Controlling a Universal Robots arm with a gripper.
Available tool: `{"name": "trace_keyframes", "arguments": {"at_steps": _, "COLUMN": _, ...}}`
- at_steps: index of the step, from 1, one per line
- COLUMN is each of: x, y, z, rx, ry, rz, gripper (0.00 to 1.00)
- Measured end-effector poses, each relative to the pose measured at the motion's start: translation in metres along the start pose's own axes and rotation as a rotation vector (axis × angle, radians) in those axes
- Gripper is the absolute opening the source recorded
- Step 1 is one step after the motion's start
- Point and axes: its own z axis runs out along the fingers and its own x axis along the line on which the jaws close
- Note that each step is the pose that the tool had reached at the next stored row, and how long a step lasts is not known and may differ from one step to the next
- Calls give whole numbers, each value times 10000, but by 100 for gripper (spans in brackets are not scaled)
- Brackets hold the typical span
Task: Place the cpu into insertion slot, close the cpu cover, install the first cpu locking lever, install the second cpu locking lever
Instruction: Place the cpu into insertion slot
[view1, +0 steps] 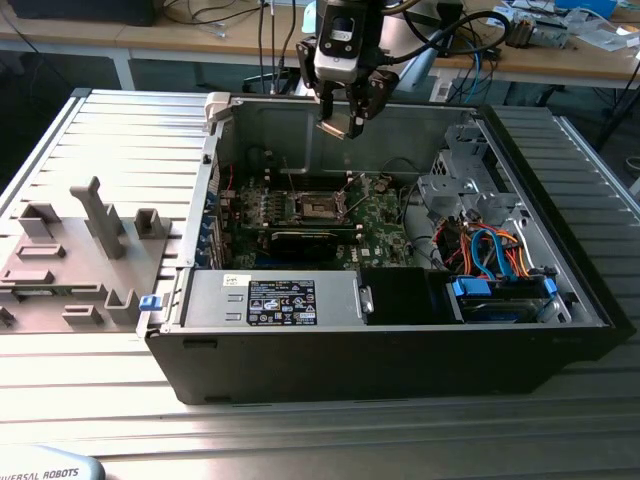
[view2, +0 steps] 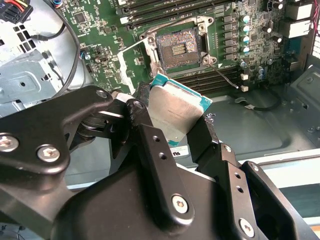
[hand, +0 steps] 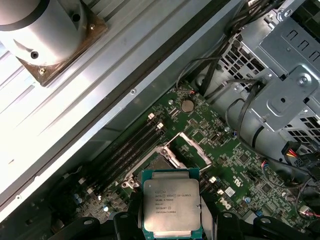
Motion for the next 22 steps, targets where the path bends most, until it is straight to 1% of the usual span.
{"name": "trace_keyframes", "arguments": {"at_steps": 22, "x": 0, "y": 0, "z": 0, "rx": -4, "ry": -16, "rz": 196, "gripper": 54}}
